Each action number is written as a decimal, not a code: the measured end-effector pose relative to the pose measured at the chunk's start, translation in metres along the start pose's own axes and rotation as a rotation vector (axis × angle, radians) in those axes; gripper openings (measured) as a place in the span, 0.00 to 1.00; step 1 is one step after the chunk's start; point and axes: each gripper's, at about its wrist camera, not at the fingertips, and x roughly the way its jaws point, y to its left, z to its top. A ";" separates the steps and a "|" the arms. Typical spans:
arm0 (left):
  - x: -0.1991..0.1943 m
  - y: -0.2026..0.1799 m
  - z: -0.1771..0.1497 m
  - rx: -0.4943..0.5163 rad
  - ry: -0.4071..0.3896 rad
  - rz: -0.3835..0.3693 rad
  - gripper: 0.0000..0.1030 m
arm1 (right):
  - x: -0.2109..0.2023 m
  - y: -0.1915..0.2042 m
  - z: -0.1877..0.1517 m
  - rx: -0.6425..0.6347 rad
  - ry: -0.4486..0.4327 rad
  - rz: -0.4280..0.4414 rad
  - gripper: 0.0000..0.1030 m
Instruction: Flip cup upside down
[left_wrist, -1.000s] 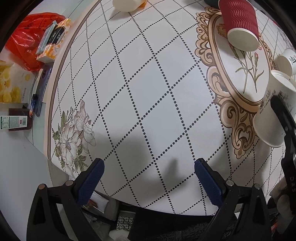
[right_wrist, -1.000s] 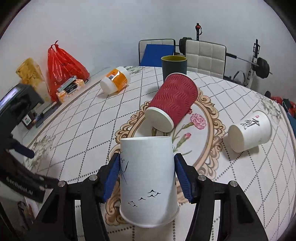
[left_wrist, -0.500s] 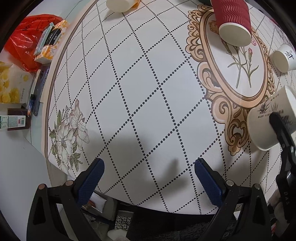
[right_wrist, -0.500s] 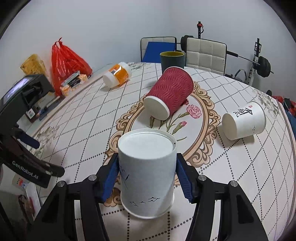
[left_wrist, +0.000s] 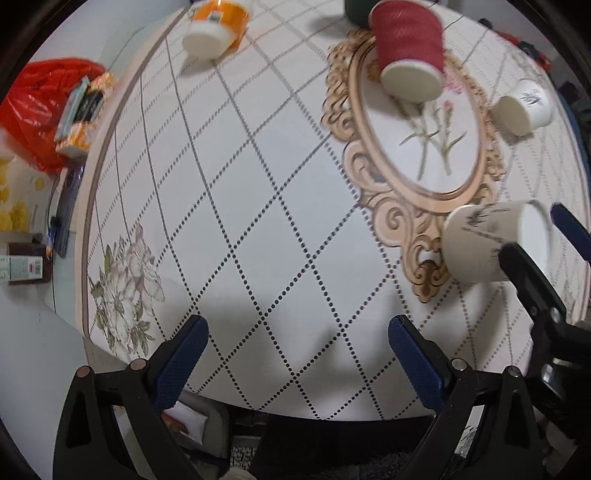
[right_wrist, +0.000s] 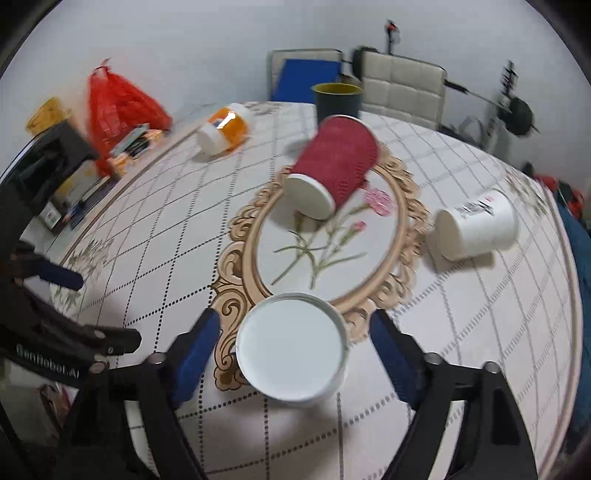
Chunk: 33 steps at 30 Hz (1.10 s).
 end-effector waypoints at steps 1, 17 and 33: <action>-0.007 -0.001 -0.002 0.007 -0.013 -0.001 0.97 | -0.005 -0.001 0.002 0.022 0.013 -0.005 0.91; -0.160 0.006 -0.052 0.090 -0.303 -0.063 0.97 | -0.191 0.001 0.003 0.416 0.101 -0.323 0.97; -0.292 0.009 -0.106 0.031 -0.474 -0.105 0.97 | -0.345 0.039 0.031 0.321 -0.049 -0.323 0.97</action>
